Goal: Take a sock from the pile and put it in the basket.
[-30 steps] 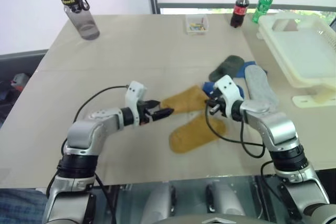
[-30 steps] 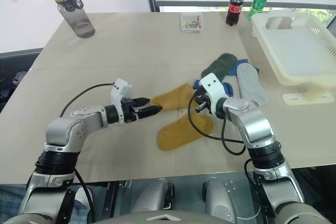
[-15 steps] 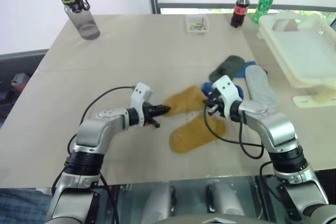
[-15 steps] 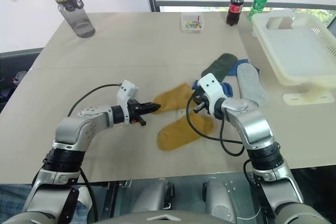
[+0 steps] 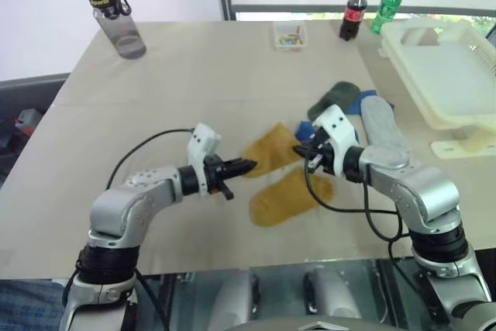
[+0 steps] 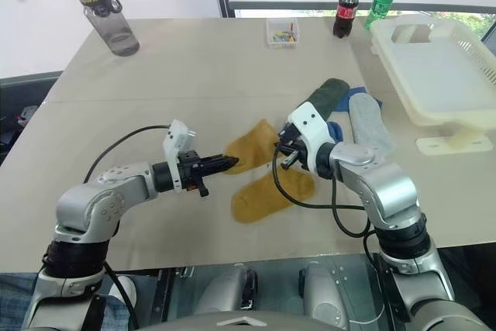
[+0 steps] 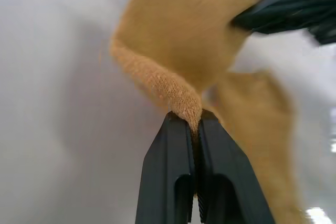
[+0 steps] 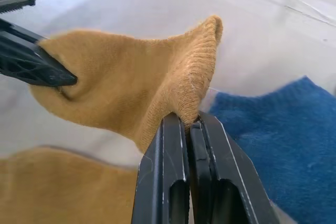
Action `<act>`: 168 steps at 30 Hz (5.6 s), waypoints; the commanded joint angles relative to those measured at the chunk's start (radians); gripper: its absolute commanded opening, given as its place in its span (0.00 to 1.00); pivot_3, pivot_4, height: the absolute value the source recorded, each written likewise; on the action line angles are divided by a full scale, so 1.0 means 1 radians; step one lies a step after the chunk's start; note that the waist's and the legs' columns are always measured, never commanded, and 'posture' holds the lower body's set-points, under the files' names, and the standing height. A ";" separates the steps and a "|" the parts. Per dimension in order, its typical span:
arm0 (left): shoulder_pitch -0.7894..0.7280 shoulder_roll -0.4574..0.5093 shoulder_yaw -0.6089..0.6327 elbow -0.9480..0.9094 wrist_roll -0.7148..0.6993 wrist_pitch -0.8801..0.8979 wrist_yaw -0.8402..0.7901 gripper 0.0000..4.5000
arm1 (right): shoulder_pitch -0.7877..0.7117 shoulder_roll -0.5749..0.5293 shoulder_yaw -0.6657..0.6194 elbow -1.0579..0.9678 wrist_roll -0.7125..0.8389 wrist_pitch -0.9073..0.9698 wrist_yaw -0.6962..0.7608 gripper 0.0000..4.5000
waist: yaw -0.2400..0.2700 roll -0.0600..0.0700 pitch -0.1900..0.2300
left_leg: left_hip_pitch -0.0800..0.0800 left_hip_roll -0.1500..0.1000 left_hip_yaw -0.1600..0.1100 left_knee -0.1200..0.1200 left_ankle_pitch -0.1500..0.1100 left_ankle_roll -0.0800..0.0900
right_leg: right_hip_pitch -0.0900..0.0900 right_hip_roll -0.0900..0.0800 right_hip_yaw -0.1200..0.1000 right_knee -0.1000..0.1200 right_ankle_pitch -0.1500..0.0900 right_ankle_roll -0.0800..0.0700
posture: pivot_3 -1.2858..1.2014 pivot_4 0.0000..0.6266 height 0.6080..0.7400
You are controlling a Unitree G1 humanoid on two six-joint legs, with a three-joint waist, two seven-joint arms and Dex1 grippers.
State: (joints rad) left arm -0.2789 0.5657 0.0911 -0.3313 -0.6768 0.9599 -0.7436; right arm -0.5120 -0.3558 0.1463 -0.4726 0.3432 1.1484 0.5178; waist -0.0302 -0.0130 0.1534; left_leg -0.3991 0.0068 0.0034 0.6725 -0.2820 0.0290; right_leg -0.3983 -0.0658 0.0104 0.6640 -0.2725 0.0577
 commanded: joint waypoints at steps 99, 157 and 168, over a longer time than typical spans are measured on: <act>0.249 -0.023 0.111 -0.129 -0.326 0.161 0.333 0.99 | 0.227 -0.220 0.046 -0.067 -0.112 -0.456 0.021 1.00 | 0.019 -0.001 -0.002 | 0.003 0.000 -0.005 0.004 -0.001 0.002 | 0.006 0.001 -0.002 -0.001 0.000 0.000 | 0.52 0.24 1.00; -0.054 -0.217 -0.059 0.173 -0.425 0.295 0.034 0.99 | 0.276 -0.136 0.209 0.120 -0.447 -0.686 0.049 1.00 | 0.020 0.001 -0.004 | 0.015 -0.002 -0.008 0.003 -0.001 0.001 | 0.020 -0.003 -0.006 -0.004 0.000 0.000 | 0.52 0.24 1.00; -0.055 -0.225 -0.089 0.159 -0.376 0.192 -0.036 0.99 | 0.270 -0.147 0.201 0.097 -0.445 -0.672 0.061 1.00 | 0.020 0.001 -0.003 | 0.014 -0.002 -0.009 0.001 -0.001 0.001 | 0.020 -0.004 -0.005 -0.006 0.000 -0.001 | 0.52 0.24 1.00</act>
State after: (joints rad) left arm -0.3142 0.3535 0.0180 -0.1540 -1.0510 1.1773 -0.7535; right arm -0.2349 -0.4890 0.3725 -0.3581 -0.0839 0.4603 0.5797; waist -0.0104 -0.0125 0.1501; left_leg -0.3853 0.0051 -0.0052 0.6729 -0.2826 0.0297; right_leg -0.3781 -0.0697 0.0048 0.6575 -0.2730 0.0572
